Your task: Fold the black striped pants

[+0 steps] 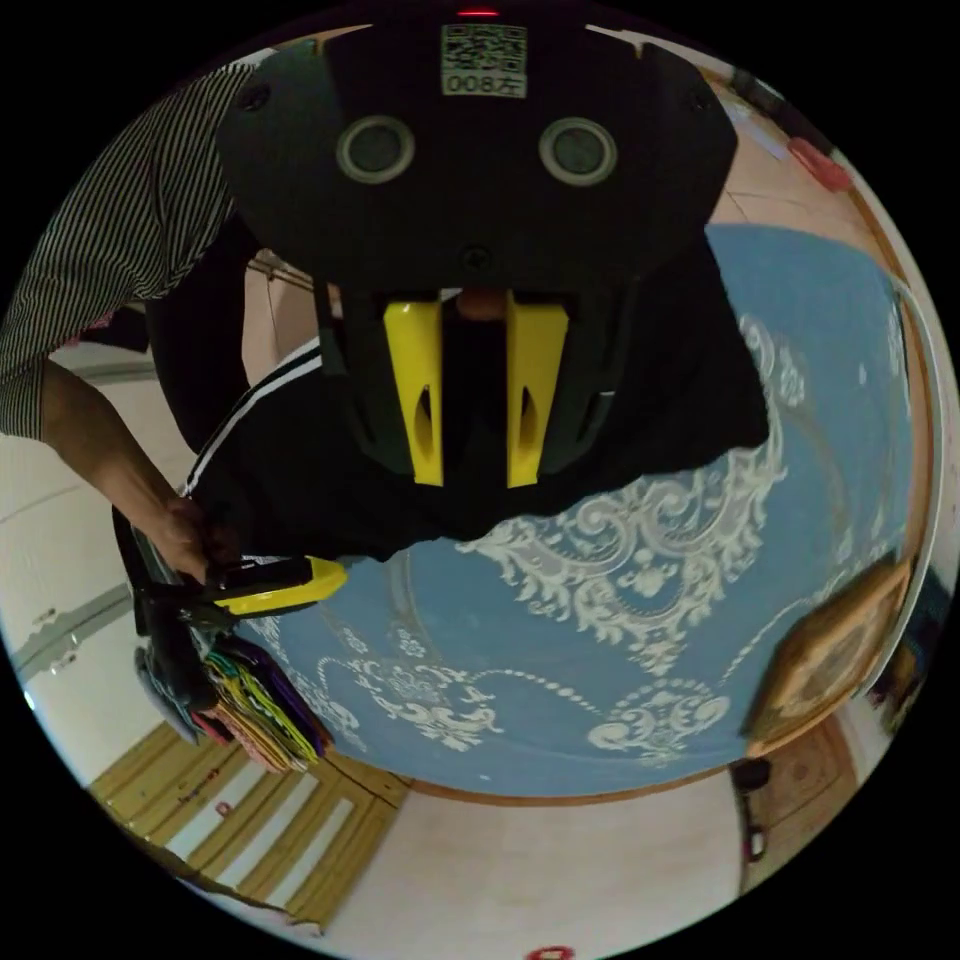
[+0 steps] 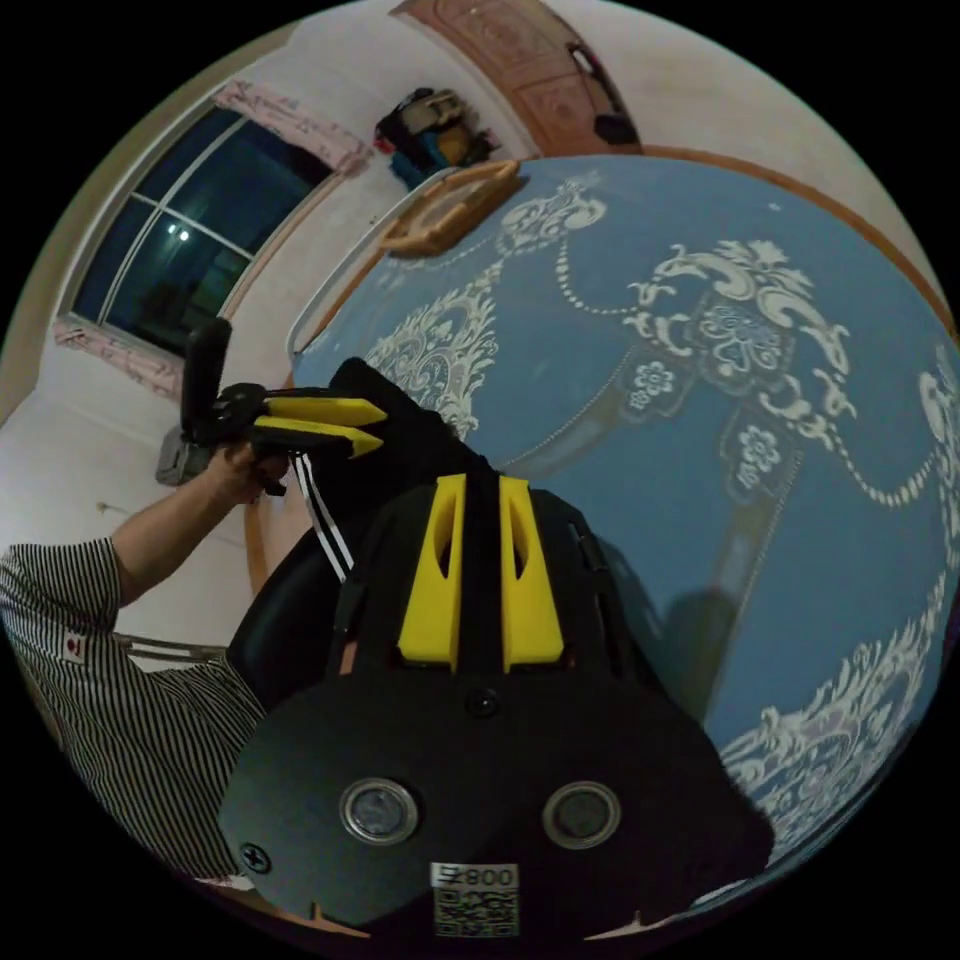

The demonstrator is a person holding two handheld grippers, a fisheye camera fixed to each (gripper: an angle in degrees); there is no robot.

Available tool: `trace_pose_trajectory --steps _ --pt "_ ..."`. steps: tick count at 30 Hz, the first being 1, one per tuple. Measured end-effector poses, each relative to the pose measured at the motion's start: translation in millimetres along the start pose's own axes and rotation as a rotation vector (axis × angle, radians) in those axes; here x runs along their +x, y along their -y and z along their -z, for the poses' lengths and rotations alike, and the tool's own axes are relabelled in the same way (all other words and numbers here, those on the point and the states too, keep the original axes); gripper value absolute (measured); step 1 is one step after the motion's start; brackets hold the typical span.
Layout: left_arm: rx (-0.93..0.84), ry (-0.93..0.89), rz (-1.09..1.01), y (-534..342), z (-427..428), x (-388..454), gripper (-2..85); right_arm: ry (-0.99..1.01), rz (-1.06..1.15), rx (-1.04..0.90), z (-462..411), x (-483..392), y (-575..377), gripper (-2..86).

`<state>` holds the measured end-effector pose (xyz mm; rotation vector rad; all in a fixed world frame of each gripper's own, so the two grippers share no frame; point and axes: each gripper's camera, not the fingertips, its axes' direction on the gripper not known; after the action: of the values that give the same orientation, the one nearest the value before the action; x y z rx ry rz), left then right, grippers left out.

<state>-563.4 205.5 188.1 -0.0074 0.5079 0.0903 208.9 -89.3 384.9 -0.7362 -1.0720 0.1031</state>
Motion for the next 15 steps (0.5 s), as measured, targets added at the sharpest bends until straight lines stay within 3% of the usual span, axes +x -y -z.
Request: trace_pose_trajectory --steps 7,9,15 --pt "0.083 0.123 0.389 -115.2 69.6 -119.7 9.8 -0.037 0.012 -0.137 -73.7 8.9 114.3 6.1" --pt "0.109 0.051 0.424 -133.2 77.1 -141.7 8.6 -0.066 0.004 -0.164 -87.8 11.8 137.1 4.9" --pt "0.110 0.059 0.459 -174.7 115.6 -188.3 1.2 -0.097 -0.003 -0.146 -106.2 18.9 203.6 1.2"
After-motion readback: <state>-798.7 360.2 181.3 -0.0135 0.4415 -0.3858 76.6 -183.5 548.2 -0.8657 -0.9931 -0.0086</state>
